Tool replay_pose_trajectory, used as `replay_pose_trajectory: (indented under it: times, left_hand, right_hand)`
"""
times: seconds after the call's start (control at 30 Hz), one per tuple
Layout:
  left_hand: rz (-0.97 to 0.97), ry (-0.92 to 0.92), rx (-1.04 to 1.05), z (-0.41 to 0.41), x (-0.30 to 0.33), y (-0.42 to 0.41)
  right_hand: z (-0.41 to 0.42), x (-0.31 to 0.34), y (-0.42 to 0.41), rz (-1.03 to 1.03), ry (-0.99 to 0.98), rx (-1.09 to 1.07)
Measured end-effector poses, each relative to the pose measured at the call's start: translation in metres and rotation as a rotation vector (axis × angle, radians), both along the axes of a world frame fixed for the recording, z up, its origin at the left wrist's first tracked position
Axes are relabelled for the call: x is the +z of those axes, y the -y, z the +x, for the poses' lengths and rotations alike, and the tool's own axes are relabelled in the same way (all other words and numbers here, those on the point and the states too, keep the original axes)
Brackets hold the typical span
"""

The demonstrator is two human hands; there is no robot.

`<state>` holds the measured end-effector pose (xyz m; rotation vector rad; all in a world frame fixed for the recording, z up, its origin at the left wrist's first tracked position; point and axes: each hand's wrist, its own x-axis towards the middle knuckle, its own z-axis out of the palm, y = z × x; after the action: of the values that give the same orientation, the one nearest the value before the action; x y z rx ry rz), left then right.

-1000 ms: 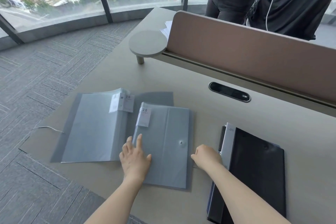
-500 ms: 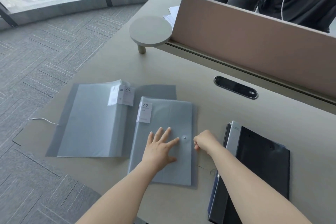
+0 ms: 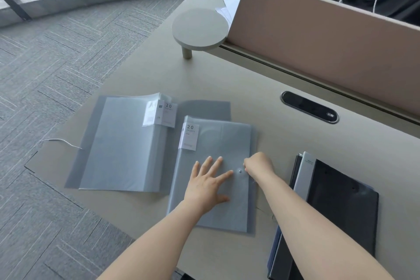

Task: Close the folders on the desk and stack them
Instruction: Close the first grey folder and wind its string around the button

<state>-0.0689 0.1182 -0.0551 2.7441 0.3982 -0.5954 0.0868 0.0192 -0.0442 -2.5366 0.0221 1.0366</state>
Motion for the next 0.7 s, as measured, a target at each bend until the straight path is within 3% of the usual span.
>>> replay_pose_trajectory:
  times: [0.17,0.27,0.53,0.7]
  left_hand:
    - [-0.018,0.005,0.013,0.000,0.001,0.001]
    - [-0.019,0.002,0.010,0.000,0.001,0.001]
    - [-0.015,0.027,0.025,-0.001,-0.003,0.000]
    - [-0.003,0.026,0.022,-0.001,-0.004,0.000]
  right_hand:
    - [-0.020,0.002,-0.015,-0.044,0.162,0.359]
    - [-0.027,0.005,-0.011,-0.064,0.215,0.462]
    - [-0.041,0.009,0.010,-0.010,0.255,0.558]
    - [-0.038,0.004,0.030,-0.048,0.201,0.470]
